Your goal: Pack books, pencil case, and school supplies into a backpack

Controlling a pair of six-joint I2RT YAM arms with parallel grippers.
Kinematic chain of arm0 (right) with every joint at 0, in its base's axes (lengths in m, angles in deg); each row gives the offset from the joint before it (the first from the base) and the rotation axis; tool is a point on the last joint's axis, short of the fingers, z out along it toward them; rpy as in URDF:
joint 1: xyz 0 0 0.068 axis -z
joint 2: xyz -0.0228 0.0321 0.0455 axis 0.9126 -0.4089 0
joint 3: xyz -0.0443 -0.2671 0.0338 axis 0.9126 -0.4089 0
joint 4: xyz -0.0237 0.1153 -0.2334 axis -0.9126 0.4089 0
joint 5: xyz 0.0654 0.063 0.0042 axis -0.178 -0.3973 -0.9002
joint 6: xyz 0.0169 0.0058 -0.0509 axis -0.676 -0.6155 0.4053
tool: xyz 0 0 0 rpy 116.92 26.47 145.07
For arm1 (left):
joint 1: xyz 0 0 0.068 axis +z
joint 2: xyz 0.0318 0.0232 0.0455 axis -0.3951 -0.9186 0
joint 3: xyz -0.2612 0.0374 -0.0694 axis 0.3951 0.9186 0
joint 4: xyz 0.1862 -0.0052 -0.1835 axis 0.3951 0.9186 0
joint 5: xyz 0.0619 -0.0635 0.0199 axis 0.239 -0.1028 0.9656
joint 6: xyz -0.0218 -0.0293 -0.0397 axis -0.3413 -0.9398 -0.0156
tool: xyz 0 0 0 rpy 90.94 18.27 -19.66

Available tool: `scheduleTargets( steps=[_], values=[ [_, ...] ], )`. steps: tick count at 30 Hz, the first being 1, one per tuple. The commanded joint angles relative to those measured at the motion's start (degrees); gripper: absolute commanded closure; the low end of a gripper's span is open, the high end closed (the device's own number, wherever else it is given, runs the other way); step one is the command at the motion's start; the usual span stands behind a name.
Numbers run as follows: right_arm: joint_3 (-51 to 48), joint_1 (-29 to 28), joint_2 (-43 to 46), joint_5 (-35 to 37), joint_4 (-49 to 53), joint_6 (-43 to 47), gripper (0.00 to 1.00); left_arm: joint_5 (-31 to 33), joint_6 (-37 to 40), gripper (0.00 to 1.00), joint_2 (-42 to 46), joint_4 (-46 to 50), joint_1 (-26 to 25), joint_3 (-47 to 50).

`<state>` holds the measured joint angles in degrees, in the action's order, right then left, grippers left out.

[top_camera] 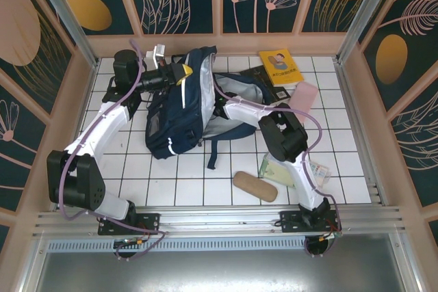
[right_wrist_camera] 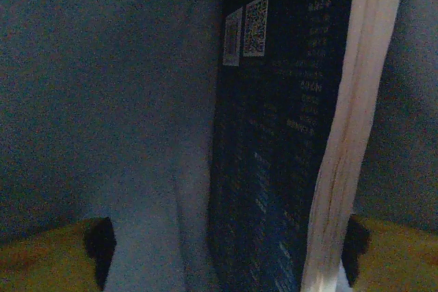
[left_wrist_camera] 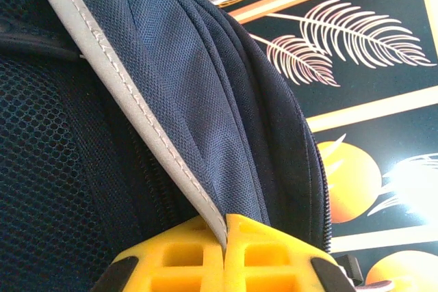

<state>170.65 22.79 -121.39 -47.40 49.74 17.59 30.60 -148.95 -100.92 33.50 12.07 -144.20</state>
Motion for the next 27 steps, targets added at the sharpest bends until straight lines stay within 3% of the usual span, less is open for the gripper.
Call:
scheduleTargets(
  steps=[1, 11, 20, 25, 27],
  values=[
    [-3.4, 0.48, 6.51, 1.6, -0.99, 3.25, 0.1, -3.54, 2.74, 1.0, 1.59, -4.23, -0.77, -2.81],
    [-23.57, 2.52, 22.63, 3.49, -13.03, 4.95, 0.01, -1.31, 5.28, 1.0, 4.05, -1.14, 0.46, 0.31],
    [-28.71, 4.81, 32.45, 7.8, -2.94, 11.09, 0.07, 5.06, 10.83, 1.0, 7.04, 7.04, 2.64, 3.82],
    [-32.23, 6.12, 35.29, 5.05, -3.54, 13.23, 0.08, 4.93, 9.42, 1.0, 6.23, 4.52, 3.0, 6.37],
    [-31.92, 6.37, 36.08, 8.37, -0.91, 13.62, 0.11, 6.41, 10.87, 1.0, 6.2, 6.6, 3.02, 5.83]
  ],
)
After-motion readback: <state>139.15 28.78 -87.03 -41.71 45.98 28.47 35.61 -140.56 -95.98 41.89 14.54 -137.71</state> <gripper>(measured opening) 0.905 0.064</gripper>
